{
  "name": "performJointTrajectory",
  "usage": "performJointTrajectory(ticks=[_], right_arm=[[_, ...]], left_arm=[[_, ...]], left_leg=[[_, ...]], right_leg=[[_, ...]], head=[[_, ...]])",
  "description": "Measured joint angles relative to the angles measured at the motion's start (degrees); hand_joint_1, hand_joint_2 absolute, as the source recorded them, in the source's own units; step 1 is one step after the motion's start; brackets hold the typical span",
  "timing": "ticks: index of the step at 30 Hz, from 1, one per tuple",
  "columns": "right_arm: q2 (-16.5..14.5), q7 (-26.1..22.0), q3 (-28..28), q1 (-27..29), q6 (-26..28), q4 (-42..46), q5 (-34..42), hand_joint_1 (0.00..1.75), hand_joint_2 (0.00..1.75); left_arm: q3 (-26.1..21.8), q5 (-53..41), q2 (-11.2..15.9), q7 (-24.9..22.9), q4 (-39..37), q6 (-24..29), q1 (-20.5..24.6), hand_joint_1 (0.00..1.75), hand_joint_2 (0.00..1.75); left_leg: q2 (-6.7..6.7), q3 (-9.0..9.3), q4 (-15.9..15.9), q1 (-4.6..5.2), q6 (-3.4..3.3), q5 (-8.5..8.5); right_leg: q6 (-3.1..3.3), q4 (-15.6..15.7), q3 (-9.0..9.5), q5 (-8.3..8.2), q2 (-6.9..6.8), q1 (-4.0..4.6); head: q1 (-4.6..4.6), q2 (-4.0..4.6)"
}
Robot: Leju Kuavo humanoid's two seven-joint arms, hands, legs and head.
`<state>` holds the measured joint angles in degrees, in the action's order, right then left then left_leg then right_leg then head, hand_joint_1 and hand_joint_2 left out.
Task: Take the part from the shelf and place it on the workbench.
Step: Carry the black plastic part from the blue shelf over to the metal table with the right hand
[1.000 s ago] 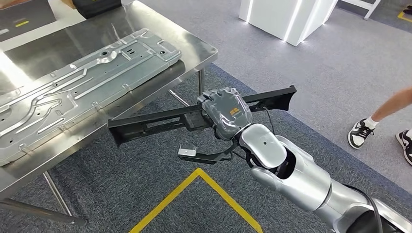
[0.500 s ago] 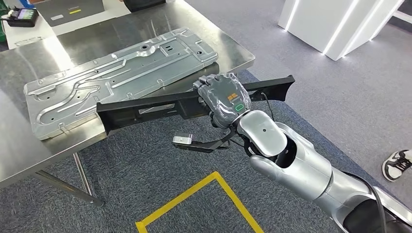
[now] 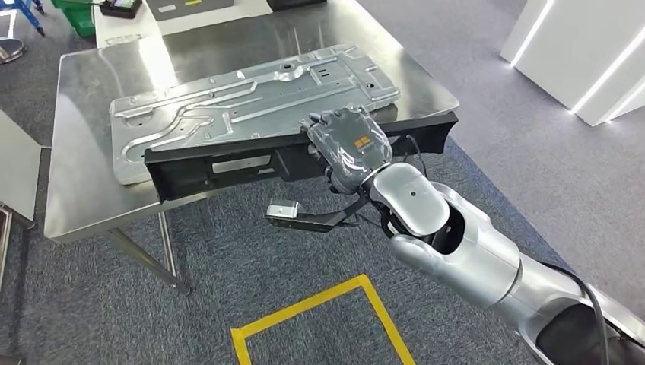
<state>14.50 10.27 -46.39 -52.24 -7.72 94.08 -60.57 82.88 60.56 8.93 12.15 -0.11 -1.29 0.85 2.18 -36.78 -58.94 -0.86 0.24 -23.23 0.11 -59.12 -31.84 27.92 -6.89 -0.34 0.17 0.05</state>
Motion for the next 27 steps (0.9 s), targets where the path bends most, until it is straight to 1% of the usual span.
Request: performJointTrajectory(ticks=[1,2,3,4,5,6,7,8,9,10,11,12,13,14,16,17,19,21,27], right_arm=[[0.0,0.2,0.0,-0.2,-0.5,0.0,-0.4,1.75,1.75],[0.1,0.5,0.0,-0.5,-1.1,-0.1,-1.1,1.75,1.75],[0.2,0.8,0.0,-0.8,-1.8,-0.3,-1.9,1.75,1.75],[0.4,1.0,0.0,-1.1,-2.5,-0.5,-2.5,1.75,1.75],[0.7,1.2,0.0,-1.4,-3.1,-0.8,-2.9,1.75,1.75],[0.9,1.2,-0.1,-1.5,-3.6,-1.1,-3.0,1.75,1.75],[1.1,1.2,-0.2,-1.6,-4.0,-1.4,-3.0,1.75,1.75],[1.2,1.2,-0.4,-1.6,-4.2,-1.7,-3.0,1.75,1.75],[1.3,1.2,-0.5,-1.6,-4.2,-2.0,-3.0,1.75,1.75],[1.4,1.2,-0.6,-1.7,-4.3,-2.1,-3.0,1.75,1.75],[1.5,1.2,-0.7,-1.8,-4.4,-2.2,-3.0,1.75,1.75],[1.6,1.2,-0.8,-2.1,-4.7,-2.3,-3.0,1.75,1.75],[1.6,1.1,-0.9,-2.5,-5.1,-2.4,-2.9,1.75,1.75],[1.6,1.0,-1.0,-2.8,-5.7,-2.5,-2.7,1.75,1.75],[1.7,0.5,-1.3,-3.6,-7.2,-2.8,-2.0,1.75,1.75],[1.7,0.3,-1.5,-4.0,-7.8,-3.0,-1.7,1.75,1.75],[1.7,0.2,-2.0,-4.9,-8.6,-3.5,-1.3,1.75,1.75],[1.7,0.6,-2.6,-5.5,-9.0,-3.9,-1.2,1.75,1.75],[1.7,1.2,-4.3,-6.5,-9.3,-4.5,-1.2,1.75,1.75]], left_arm=[[0.0,0.0,0.0,0.0,0.0,0.0,-0.1,0.0,1.75],[0.0,-0.1,0.0,0.0,0.0,0.0,-0.1,0.0,1.75],[0.0,-0.2,0.0,0.0,0.0,0.0,-0.1,0.0,1.75],[0.0,-0.2,0.1,0.0,0.0,0.0,-0.1,0.0,1.75],[0.0,-0.3,0.1,0.0,0.0,0.0,-0.1,0.0,1.75],[-0.1,-0.4,0.1,0.0,0.0,0.0,0.0,0.0,1.75],[-0.1,-0.5,0.1,0.0,0.0,-0.1,0.1,0.0,1.75],[-0.1,-0.5,0.1,0.0,0.0,-0.1,0.1,0.0,1.75],[-0.1,-0.6,0.1,0.0,0.0,-0.1,0.1,0.0,1.75],[-0.1,-0.6,0.1,0.0,0.0,-0.1,0.1,0.0,1.75],[-0.1,-0.7,0.1,0.0,0.0,-0.1,0.1,0.0,1.75],[-0.1,-0.7,0.0,0.0,0.0,-0.1,0.1,0.0,1.75],[-0.1,-0.8,0.0,-0.1,0.0,-0.2,0.1,0.0,1.75],[-0.1,-0.9,0.1,-0.2,0.0,-0.4,0.1,0.0,1.75],[-0.2,-1.1,0.3,-0.6,0.0,-1.0,0.0,0.0,1.75],[-0.2,-1.1,0.4,-0.8,0.0,-1.4,0.0,0.0,1.75],[-0.2,-1.1,0.4,-1.2,0.0,-2.2,0.0,0.0,1.75],[-0.2,-1.1,0.5,-1.4,0.0,-2.8,0.1,0.0,1.75],[-0.3,-1.2,0.9,-1.8,0.0,-3.5,0.0,0.0,1.75]], left_leg=[[-0.46,0.02,0.0,-0.05,-0.4,0.03],[-0.82,0.09,0.1,-0.11,-0.76,0.06],[-1.12,0.17,0.3,-0.2,-1.15,0.1],[-1.36,0.26,0.4,-0.27,-1.47,0.14],[-1.57,0.25,0.4,-0.21,-1.71,0.1],[-1.83,0.21,0.4,-0.11,-1.91,0.08],[-2.15,0.2,0.4,0.01,-2.01,0.06],[-2.48,0.21,0.4,0.13,-2.08,0.05],[-2.86,0.27,0.4,0.25,-2.1,0.05],[-3.19,0.36,0.4,0.37,-2.1,0.05],[-3.44,0.43,0.3,0.44,-2.09,0.06],[-3.65,0.41,0.3,0.58,-1.98,0.12],[-3.77,0.29,0.2,0.67,-1.84,0.16],[-3.83,0.15,0.2,0.74,-1.82,0.17],[-3.84,0.01,0.1,0.75,-1.74,0.15],[-3.82,0.05,0.2,0.72,-1.72,0.17],[-3.81,0.13,0.3,0.66,-1.43,0.3],[-3.82,0.2,0.4,0.62,-1.28,0.4],[-3.83,0.32,0.7,0.61,-1.16,0.44]], right_leg=[[-0.33,0.0,0.07,0.17,-0.08,-0.11],[-0.65,-0.5,-0.03,0.67,0.75,-0.29],[-0.91,-1.9,-0.58,1.68,2.14,-0.5],[-1.1,-4.5,-1.79,3.24,3.88,-0.65],[-1.15,-8.2,-3.58,5.08,5.5,-0.68],[-1.12,-12.2,-5.62,6.71,6.32,-0.66],[-1.06,-15.3,-7.3,7.56,6.64,-0.6],[-0.92,-16.6,-8.13,7.35,6.73,-0.55],[-0.67,-15.4,-7.82,6.01,6.76,-0.48],[-0.29,-12.2,-6.41,3.85,6.81,-0.38],[0.24,-8.0,-4.56,1.86,6.97,-0.18],[0.67,-4.2,-2.93,0.32,7.07,0.03],[0.91,-1.6,-1.85,-0.55,7.13,0.21],[0.79,-0.4,-1.45,-0.72,7.18,0.3],[0.31,-0.1,-1.45,-0.83,7.12,0.33],[0.21,-0.1,-1.45,-0.82,7.14,0.33],[0.43,-0.1,-1.47,-0.85,7.14,0.41],[0.53,-0.2,-1.48,-0.87,7.12,0.45],[0.79,-0.2,-1.48,-0.82,7.11,0.48]], head=[[-0.02,-0.01],[-0.01,-0.01],[0.0,-0.01],[0.01,-0.01],[0.03,0.0],[0.03,0.0],[0.03,0.0],[0.03,0.0],[0.03,-0.01],[0.03,0.0],[0.02,0.01],[0.02,0.01],[0.02,0.01],[0.02,0.01],[0.03,0.01],[0.02,0.01],[0.02,0.0],[0.01,0.0],[0.01,0.01]])
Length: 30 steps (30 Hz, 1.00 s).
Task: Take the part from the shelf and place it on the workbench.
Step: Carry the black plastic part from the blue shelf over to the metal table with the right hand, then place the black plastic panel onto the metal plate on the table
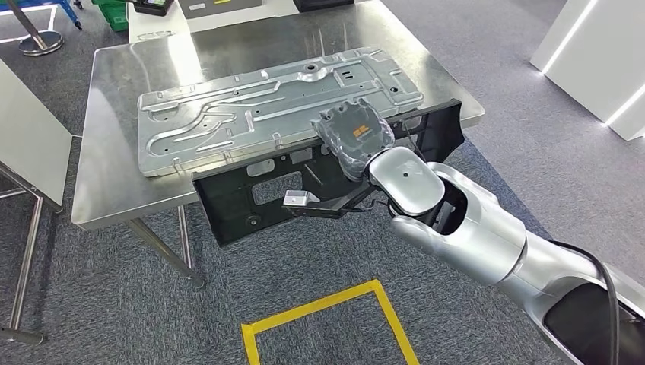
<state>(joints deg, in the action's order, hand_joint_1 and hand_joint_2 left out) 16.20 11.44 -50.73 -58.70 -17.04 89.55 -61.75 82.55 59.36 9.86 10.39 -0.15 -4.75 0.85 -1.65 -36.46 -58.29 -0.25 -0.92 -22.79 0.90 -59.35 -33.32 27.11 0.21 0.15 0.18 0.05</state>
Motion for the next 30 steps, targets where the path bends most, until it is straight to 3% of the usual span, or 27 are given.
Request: performJointTrajectory(ticks=[30], right_arm=[[-0.4,1.5,-3.3,-2.7,-1.4,-1.5,-2.0,1.75,1.75]], left_arm=[[-1.0,-0.2,0.1,-0.1,0.0,-0.9,0.0,0.0,1.75]], left_leg=[[0.0,-0.01,0.0,0.11,0.1,-0.06]], right_leg=[[0.04,0.0,0.01,0.04,-0.04,-0.14]], head=[[0.01,0.0]])
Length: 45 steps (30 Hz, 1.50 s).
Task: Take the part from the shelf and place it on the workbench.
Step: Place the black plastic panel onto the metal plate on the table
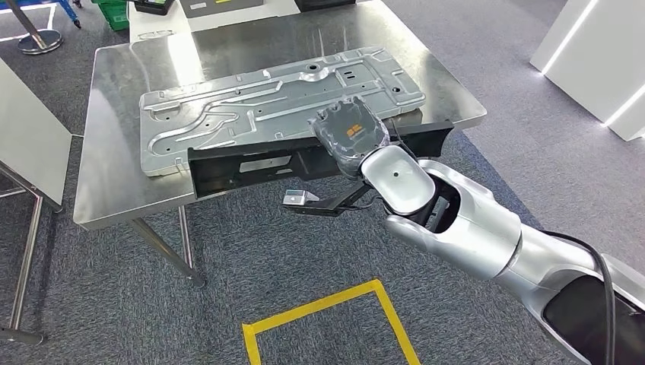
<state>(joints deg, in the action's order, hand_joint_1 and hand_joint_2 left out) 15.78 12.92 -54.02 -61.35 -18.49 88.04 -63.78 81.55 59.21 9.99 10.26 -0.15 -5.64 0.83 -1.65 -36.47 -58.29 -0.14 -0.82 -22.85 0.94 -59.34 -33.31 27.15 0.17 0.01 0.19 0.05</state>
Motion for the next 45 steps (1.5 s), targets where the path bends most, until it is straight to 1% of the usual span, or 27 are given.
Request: performJointTrajectory(ticks=[16,18,20,21,22,23,24,25,26,27,28,29,30,31,32,33,34,36,37,38,40,41,42,43,44,45], right_arm=[[0.0,0.3,0.0,-0.7,0.1,-0.7,-1.1,1.75,1.75],[0.0,0.3,0.0,-0.9,0.1,-1.0,-1.4,1.75,1.75],[0.0,0.3,0.0,-1.1,0.2,-1.3,-1.8,1.75,1.75],[0.0,0.4,0.0,-1.3,0.3,-1.4,-2.0,1.75,1.75],[0.0,0.4,0.0,-1.6,0.3,-1.5,-2.3,1.75,1.75],[0.0,0.4,0.0,-1.7,0.4,-1.7,-2.6,1.75,1.75],[0.0,0.4,0.0,-1.8,0.5,-1.9,-2.8,1.75,1.75],[0.0,0.4,0.0,-1.8,0.5,-2.1,-2.9,1.75,1.75],[0.0,0.4,0.0,-1.8,0.5,-2.3,-3.0,1.75,1.75],[0.0,0.4,0.0,-1.7,0.5,-2.4,-3.0,1.75,1.75],[0.0,0.4,0.0,-1.7,0.5,-2.6,-3.0,1.75,1.75],[0.0,0.4,0.0,-1.7,0.6,-2.7,-3.1,1.75,1.75],[-0.1,0.4,0.0,-1.8,0.6,-2.8,-3.3,1.75,1.75],[-0.2,0.4,0.0,-1.8,0.6,-2.9,-3.4,1.75,1.75],[-0.3,0.3,0.0,-1.9,0.6,-3.0,-3.6,1.75,1.75],[-0.4,0.3,0.0,-1.9,0.7,-3.2,-3.7,1.75,1.75],[-0.6,0.3,0.0,-2.0,0.7,-3.3,-3.9,1.75,1.75],[-0.9,0.3,0.0,-2.1,0.7,-3.6,-4.1,1.75,1.75],[-1.0,0.3,0.0,-2.1,0.7,-3.6,-4.1,1.75,1.75],[-1.1,0.3,0.0,-2.1,0.7,-3.7,-4.2,1.75,1.75],[-1.1,0.3,0.0,-2.1,0.7,-3.7,-4.2,1.75,1.75],[-1.2,0.3,0.0,-2.2,0.7,-3.7,-4.2,1.75,1.75],[-1.3,0.3,0.0,-2.2,0.7,-3.8,-4.2,1.75,1.75],[-1.4,0.2,0.0,-2.2,0.7,-3.9,-4.2,1.75,1.75],[-1.5,0.2,0.0,-2.3,0.6,-4.1,-4.2,1.75,1.75],[-1.6,0.2,0.0,-2.3,0.6,-4.2,-4.3,1.75,1.75]], left_arm=[[0.0,-0.5,0.0,0.0,0.0,-0.1,0.0,0.0,1.75],[0.0,-0.5,0.1,0.0,0.0,-0.1,0.0,0.0,1.75],[0.0,-0.6,0.2,0.0,0.0,-0.1,0.0,0.0,1.75],[0.0,-0.6,0.2,0.0,0.0,-0.1,0.0,0.0,1.75],[0.0,-0.6,0.2,0.0,0.0,-0.1,0.0,0.0,1.75],[0.0,-0.6,0.2,0.0,0.0,-0.1,0.0,0.0,1.75],[-0.1,-0.6,0.2,0.0,0.0,-0.2,0.0,0.0,1.75],[-0.1,-0.6,0.2,0.0,0.0,-0.2,0.0,0.0,1.75],[-0.1,-0.6,0.2,0.0,0.0,-0.2,0.0,0.0,1.75],[-0.2,-0.6,0.2,0.0,0.0,-0.2,0.0,0.0,1.75],[-0.2,-0.6,0.2,0.0,0.0,-0.2,0.0,0.0,1.75],[-0.2,-0.6,0.2,0.0,0.0,-0.2,-0.1,0.0,1.75],[-0.3,-0.6,0.3,0.0,-0.1,-0.2,-0.1,0.0,1.75],[-0.3,-0.6,0.4,0.0,-0.1,-0.2,-0.2,0.0,1.75],[-0.4,-0.6,0.5,0.0,-0.2,-0.2,-0.2,0.0,1.75],[-0.4,-0.6,0.5,0.0,-0.2,-0.3,-0.2,0.0,1.75],[-0.4,-0.7,0.5,0.0,-0.2,-0.3,-0.2,0.0,1.75],[-0.4,-0.7,0.4,0.0,-0.2,-0.3,-0.2,0.0,1.75],[-0.5,-0.7,0.4,0.0,-0.2,-0.3,-0.2,0.0,1.75],[-0.5,-0.7,0.4,0.0,-0.2,-0.3,-0.2,0.0,1.75],[-0.5,-0.7,0.4,0.0,-0.2,-0.3,-0.2,0.0,1.75],[-0.5,-0.7,0.4,0.0,-0.2,-0.3,-0.2,0.0,1.75],[-0.5,-0.7,0.4,0.0,-0.2,-0.3,-0.2,0.0,1.75],[-0.5,-0.7,0.4,0.0,-0.2,-0.3,-0.2,0.0,1.75],[-0.5,-0.7,0.4,0.0,-0.2,-0.3,-0.2,0.0,1.75],[-0.5,-0.7,0.4,0.0,-0.2,-0.3,-0.2,0.0,1.75]], left_leg=[[0.0,0.0,0.0,0.0,0.0,0.0],[0.01,0.05,0.0,0.18,-0.44,-0.13],[0.07,0.88,1.3,-0.1,-1.15,0.22],[0.14,1.44,2.2,-0.36,-1.39,0.55],[0.21,1.9,2.8,-0.59,-1.53,0.84],[0.28,2.09,3.0,-0.61,-1.56,0.92],[0.31,2.11,3.1,-0.64,-1.58,0.92],[0.3,2.1,3.0,-0.7,-1.47,0.84],[0.25,2.08,2.8,-0.8,-1.29,0.7],[0.19,2.07,2.6,-0.99,-1.0,0.5],[0.11,2.05,2.1,-1.25,-0.57,0.19],[0.04,1.96,1.5,-1.48,-0.06,-0.22],[-0.05,1.77,0.8,-1.58,0.5,-0.66],[-0.13,1.55,0.3,-1.56,1.01,-0.98],[-0.21,1.37,0.0,-1.49,1.42,-1.18],[-0.29,1.29,0.0,-1.46,1.77,-1.19],[-0.34,1.29,0.1,-1.56,2.09,-1.17],[0.07,1.1,-0.4,-1.77,2.58,-1.59],[0.32,0.94,-0.8,-1.82,2.7,-1.88],[0.56,0.81,-1.2,-1.82,2.73,-2.13],[0.7,0.62,-1.6,-1.82,2.73,-2.41],[0.86,0.1,-2.7,-1.8,2.73,-3.05],[1.02,-2.0,-6.7,-1.77,2.69,-4.73],[1.17,-4.2,-10.7,-1.72,2.56,-5.92],[1.26,-5.93,-13.5,-1.63,2.33,-6.34],[1.29,-6.59,-14.1,-1.52,2.0,-5.53]], right_leg=[[0.0,0.0,0.0,0.0,0.0,-0.04],[-0.34,0.4,0.16,-0.11,0.0,-0.22],[-0.81,0.7,0.55,-0.05,-0.01,-0.22],[-0.95,-0.1,0.37,0.59,-0.01,-0.17],[-1.08,-2.0,-0.45,1.85,-0.01,-0.2],[-1.26,-5.1,-1.94,3.59,-0.01,-0.4],[-1.49,-8.8,-3.86,5.39,-0.01,-0.64],[-1.77,-12.0,-5.6,6.53,-0.02,-0.94],[-2.08,-13.7,-6.59,6.61,-0.04,-1.27],[-2.38,-13.1,-6.49,5.52,-0.07,-1.59],[-2.68,-10.4,-5.25,3.53,-0.08,-1.91],[-3.0,-6.6,-3.53,1.71,-0.03,-2.18],[-3.13,-3.4,-2.09,0.33,0.17,-2.22],[-2.99,-1.5,-1.22,-0.34,0.37,-2.23],[-2.7,-0.9,-1.06,-0.31,0.57,-2.12],[-2.2,-1.1,-1.24,-0.29,0.7,-1.93],[-1.66,-1.2,-1.25,-0.29,0.64,-1.94],[-0.8,-1.0,-0.98,-0.43,0.46,-1.92],[-0.51,-0.9,-0.81,-0.5,0.38,-1.96],[-0.36,-0.8,-0.75,-0.51,0.34,-1.95],[-0.29,-0.8,-0.73,-0.51,0.32,-1.91],[-0.2,-0.8,-0.71,-0.49,0.3,-1.87],[0.02,-0.8,-0.68,-0.38,0.2,-1.66],[0.28,-0.8,-0.56,-0.19,0.08,-1.37],[0.51,-0.8,-0.34,0.07,-0.04,-1.06],[0.68,-0.9,0.01,0.4,-0.15,-0.75]], head=[[0.01,0.0],[0.0,-0.01],[0.01,-0.01],[0.02,-0.01],[0.03,0.0],[0.03,0.0],[0.02,-0.01],[0.02,-0.01],[0.01,-0.01],[0.01,-0.01],[0.01,-0.01],[0.02,-0.01],[0.03,-0.01],[-0.01,-0.01],[-0.03,-0.01],[-0.05,-0.01],[-0.08,-0.01],[-0.06,-0.01],[-0.06,0.0],[-0.06,0.01],[-0.06,0.0],[-0.07,-0.01],[-0.08,-0.01],[-0.08,-0.01],[-0.08,-0.01],[-0.08,-0.01]])
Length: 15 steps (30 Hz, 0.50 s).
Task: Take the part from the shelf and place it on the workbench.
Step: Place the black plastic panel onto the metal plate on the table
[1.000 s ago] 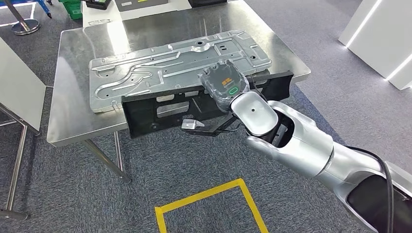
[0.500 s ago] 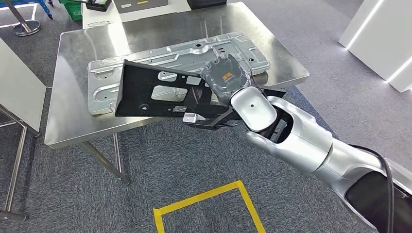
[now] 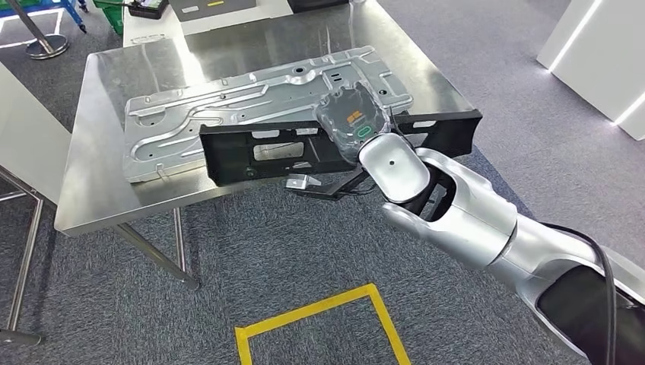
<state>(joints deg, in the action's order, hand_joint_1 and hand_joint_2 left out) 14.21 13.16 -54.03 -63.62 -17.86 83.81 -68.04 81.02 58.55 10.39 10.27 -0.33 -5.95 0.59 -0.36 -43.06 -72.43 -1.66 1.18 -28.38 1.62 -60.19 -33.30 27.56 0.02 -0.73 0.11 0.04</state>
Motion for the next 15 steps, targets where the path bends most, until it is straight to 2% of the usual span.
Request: performJointTrajectory(ticks=[1,2,3,4,6,8,9,10,12,13,14,15], right_arm=[[-0.1,0.0,0.0,0.0,0.0,-0.1,0.0,1.75,1.75],[-0.2,0.0,0.0,-0.1,0.0,-0.1,-0.1,1.75,1.75],[-0.3,0.0,0.0,-0.1,0.0,-0.2,-0.1,1.75,1.75],[-0.4,0.0,0.0,-0.2,0.0,-0.2,-0.2,1.75,1.75],[-0.6,0.0,0.0,-0.3,-0.1,-0.4,-0.5,1.75,1.75],[-0.9,-0.1,0.0,-0.4,-0.1,-0.5,-0.8,1.75,1.75],[-1.0,-0.1,0.0,-0.6,-0.2,-0.6,-1.0,1.75,1.75],[-1.1,-0.1,0.0,-0.7,-0.3,-0.6,-1.3,1.75,1.75],[-1.3,-0.1,-0.2,-0.8,-0.7,-0.9,-1.7,1.75,1.75],[-1.5,-0.2,-0.3,-0.8,-0.8,-1.2,-1.9,1.75,1.75],[-1.8,-0.2,-0.4,-0.9,-0.9,-1.5,-2.0,1.75,1.75],[-2.1,-0.3,-0.5,-0.9,-1.0,-1.9,-2.0,1.75,1.75]], left_arm=[[0.0,0.0,0.0,0.0,0.0,0.0,-0.1,0.0,1.75],[-0.1,0.0,0.0,0.0,0.0,0.0,-0.1,0.0,1.75],[-0.1,0.0,0.0,0.0,0.0,0.0,-0.1,0.0,1.75],[-0.2,0.0,0.1,0.0,0.0,0.0,0.0,0.0,1.75],[-0.4,0.0,0.0,0.1,0.0,0.0,0.1,0.0,1.75],[-0.6,0.0,0.0,0.0,0.0,0.0,0.0,0.0,1.75],[-0.7,0.0,0.0,0.0,0.0,0.0,0.0,0.0,1.75],[-0.7,-0.1,-0.1,-0.1,0.0,0.0,0.0,0.0,1.75],[-0.8,-0.3,-0.1,-0.3,0.0,-0.1,0.1,0.0,1.75],[-0.9,-0.3,-0.2,-0.5,0.0,-0.2,0.2,0.0,1.75],[-0.9,-0.4,-0.2,-0.7,0.0,-0.3,0.2,0.0,1.75],[-0.9,-0.5,-0.2,-0.9,0.0,-0.4,0.3,0.0,1.75]], left_leg=[[0.03,1.51,3.6,0.17,-0.45,2.43],[0.11,3.37,7.3,0.44,-0.91,4.15],[0.19,4.93,10.5,0.74,-1.31,5.12],[0.27,5.8,12.3,1.0,-1.59,5.31],[0.27,6.25,13.3,1.27,-1.84,4.73],[0.21,6.95,13.9,0.99,-2.12,4.62],[0.2,7.45,14.3,0.82,-2.32,4.55],[0.2,7.91,14.6,0.69,-2.56,4.39],[0.14,8.46,14.7,0.72,-2.96,3.9],[0.05,8.69,14.6,0.73,-3.05,3.61],[-0.06,8.97,14.5,0.73,-3.06,3.29],[-0.22,9.34,14.4,0.73,-3.01,2.92]], right_leg=[[0.01,0.0,0.45,0.35,-0.03,0.15],[-0.11,0.0,0.83,0.67,-0.06,0.28],[-0.29,0.0,1.04,0.93,-0.05,0.36],[-0.53,0.1,1.1,1.11,-0.08,0.39],[-1.11,0.3,1.13,1.28,-0.14,0.38],[-1.71,-0.1,1.11,1.82,-0.23,0.33],[-1.97,-1.5,0.52,2.52,-0.22,0.35],[-2.16,-4.3,-0.9,3.68,-0.18,0.31],[-2.41,-11.9,-5.44,6.23,-0.1,0.31],[-2.49,-14.9,-7.62,6.69,-0.09,0.29],[-2.5,-15.9,-8.89,5.98,-0.1,0.28],[-2.42,-14.6,-8.98,4.07,-0.1,0.28]], head=[[0.0,0.01],[0.01,0.01],[0.01,0.02],[0.02,0.02],[0.01,0.01],[0.03,0.01],[0.03,0.01],[0.04,0.01],[0.03,0.01],[0.04,0.01],[0.04,0.01],[0.04,0.01]])
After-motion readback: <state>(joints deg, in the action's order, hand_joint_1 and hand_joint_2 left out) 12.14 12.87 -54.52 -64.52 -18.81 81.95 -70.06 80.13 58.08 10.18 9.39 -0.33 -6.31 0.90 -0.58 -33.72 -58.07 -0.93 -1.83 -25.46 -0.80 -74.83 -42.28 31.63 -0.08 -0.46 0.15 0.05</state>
